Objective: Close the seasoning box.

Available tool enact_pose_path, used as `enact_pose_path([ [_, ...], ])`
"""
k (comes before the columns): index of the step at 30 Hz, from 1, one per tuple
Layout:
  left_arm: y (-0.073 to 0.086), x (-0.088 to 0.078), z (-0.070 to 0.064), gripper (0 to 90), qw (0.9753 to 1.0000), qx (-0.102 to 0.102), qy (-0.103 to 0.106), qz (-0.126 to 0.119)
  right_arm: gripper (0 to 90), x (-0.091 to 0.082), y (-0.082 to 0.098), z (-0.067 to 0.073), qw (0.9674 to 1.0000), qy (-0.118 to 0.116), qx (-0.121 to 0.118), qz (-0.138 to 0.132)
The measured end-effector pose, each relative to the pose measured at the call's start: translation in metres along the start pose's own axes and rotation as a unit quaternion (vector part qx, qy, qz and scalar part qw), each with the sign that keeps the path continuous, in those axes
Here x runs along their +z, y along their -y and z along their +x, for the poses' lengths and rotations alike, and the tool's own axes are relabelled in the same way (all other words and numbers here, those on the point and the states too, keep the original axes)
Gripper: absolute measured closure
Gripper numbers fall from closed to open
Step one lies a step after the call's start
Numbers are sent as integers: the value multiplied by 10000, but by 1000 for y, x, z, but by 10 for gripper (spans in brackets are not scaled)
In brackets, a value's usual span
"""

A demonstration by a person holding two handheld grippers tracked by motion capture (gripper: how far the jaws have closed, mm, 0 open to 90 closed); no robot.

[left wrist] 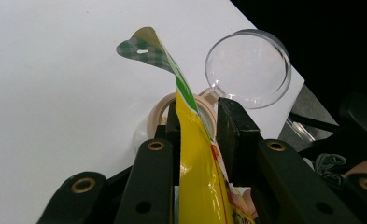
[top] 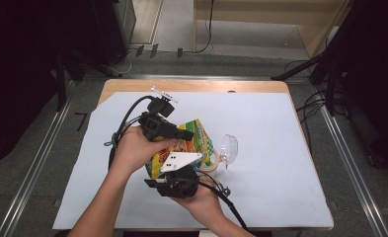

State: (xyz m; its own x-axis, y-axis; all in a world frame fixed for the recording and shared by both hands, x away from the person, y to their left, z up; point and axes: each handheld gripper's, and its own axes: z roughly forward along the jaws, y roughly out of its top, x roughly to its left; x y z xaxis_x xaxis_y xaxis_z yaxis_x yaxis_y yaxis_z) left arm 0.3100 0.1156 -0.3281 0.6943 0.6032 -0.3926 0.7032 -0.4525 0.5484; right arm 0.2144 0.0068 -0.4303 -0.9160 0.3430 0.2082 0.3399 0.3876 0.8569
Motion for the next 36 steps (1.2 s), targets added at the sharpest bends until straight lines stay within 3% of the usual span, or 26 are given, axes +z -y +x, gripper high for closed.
enact_pose_path([
  [23,0,0,0,751,10000,-7,-38,-21,715,-2,-1,2,10000,-3,19,-36],
  [36,-1,-2,-10,751,9999,94,-61,-15,721,0,1,1,10000,24,4,-85],
])
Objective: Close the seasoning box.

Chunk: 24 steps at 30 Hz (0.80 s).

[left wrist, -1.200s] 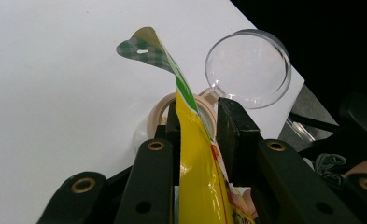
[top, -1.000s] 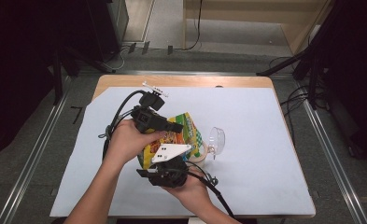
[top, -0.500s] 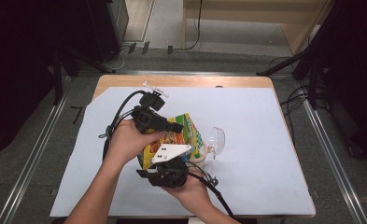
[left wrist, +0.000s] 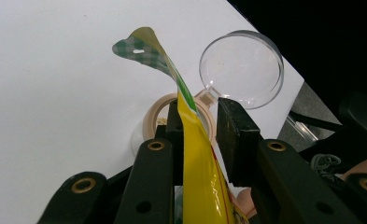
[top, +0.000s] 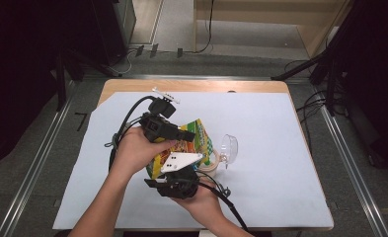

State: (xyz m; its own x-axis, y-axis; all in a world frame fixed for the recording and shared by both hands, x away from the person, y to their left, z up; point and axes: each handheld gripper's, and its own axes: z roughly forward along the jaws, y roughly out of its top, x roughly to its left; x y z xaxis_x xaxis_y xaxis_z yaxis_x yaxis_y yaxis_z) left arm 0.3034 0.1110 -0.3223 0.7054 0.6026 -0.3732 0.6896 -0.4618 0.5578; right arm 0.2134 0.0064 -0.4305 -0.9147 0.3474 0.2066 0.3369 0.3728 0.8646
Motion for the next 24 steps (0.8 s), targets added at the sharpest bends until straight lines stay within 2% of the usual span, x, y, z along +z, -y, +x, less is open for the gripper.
enact_pose_path([
  [8,-1,0,-2,750,10000,48,-5,11,727,0,1,0,10000,-37,69,-5],
  [24,-2,-1,0,761,10000,-47,-10,-60,726,-2,-3,0,9999,-80,124,-36],
])
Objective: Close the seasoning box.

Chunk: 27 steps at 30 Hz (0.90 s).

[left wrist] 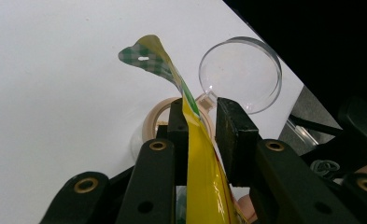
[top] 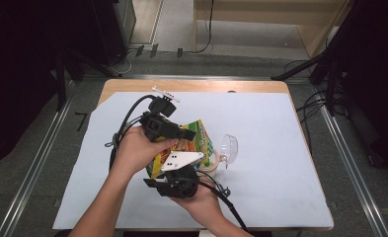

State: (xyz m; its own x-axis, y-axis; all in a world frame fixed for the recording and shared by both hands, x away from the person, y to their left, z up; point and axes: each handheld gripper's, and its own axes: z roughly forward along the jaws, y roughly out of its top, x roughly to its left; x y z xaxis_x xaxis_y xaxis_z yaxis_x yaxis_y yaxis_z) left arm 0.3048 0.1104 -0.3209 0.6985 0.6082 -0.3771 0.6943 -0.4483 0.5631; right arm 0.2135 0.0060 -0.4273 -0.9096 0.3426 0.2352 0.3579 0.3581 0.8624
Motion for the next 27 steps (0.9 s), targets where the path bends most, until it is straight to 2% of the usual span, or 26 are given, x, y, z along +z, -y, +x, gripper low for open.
enact_pose_path([
  [27,0,0,0,753,10000,8,13,3,727,-1,0,1,10000,34,-50,35],
])
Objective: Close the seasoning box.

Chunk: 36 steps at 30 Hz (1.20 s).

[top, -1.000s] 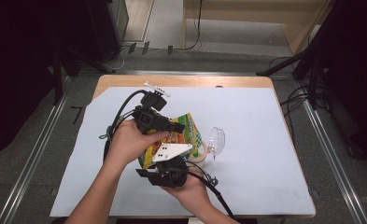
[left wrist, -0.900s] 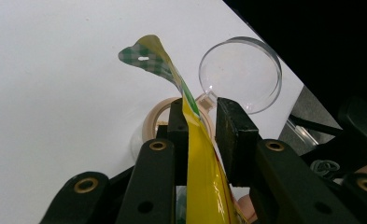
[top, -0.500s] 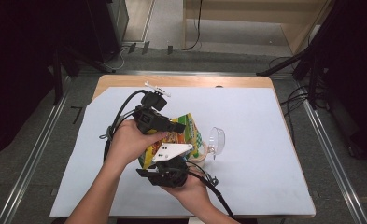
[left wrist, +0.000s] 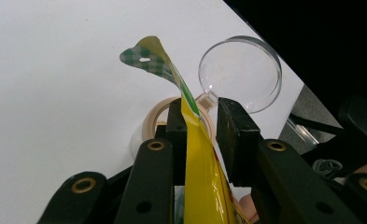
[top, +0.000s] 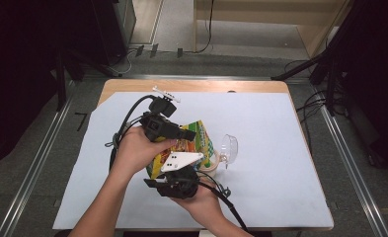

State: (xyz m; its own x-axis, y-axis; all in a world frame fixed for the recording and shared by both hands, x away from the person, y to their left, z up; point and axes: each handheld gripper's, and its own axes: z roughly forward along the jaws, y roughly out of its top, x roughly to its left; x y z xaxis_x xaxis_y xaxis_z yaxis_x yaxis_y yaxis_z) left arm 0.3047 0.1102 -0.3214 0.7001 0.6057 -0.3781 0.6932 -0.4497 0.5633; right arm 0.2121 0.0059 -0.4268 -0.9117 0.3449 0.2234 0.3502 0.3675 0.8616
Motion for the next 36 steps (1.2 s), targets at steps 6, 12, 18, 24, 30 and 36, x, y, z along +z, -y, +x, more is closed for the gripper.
enact_pose_path([
  [6,0,0,0,760,10000,-2,3,-12,727,0,0,1,10000,54,-75,-15],
  [12,0,0,0,760,10000,-1,32,-9,728,0,0,0,10000,19,-11,-14],
  [18,-2,2,2,756,10000,1,25,25,727,-2,1,-2,10000,-2,-13,-25],
  [24,-2,0,2,761,10000,1,80,-58,727,-4,-1,-1,10000,-3,-47,4],
  [30,-1,0,3,758,10000,2,68,-25,728,-2,-1,-2,10000,6,-59,28],
  [36,-2,2,5,757,9999,-23,100,15,728,-1,-1,-2,10000,-36,11,30],
])
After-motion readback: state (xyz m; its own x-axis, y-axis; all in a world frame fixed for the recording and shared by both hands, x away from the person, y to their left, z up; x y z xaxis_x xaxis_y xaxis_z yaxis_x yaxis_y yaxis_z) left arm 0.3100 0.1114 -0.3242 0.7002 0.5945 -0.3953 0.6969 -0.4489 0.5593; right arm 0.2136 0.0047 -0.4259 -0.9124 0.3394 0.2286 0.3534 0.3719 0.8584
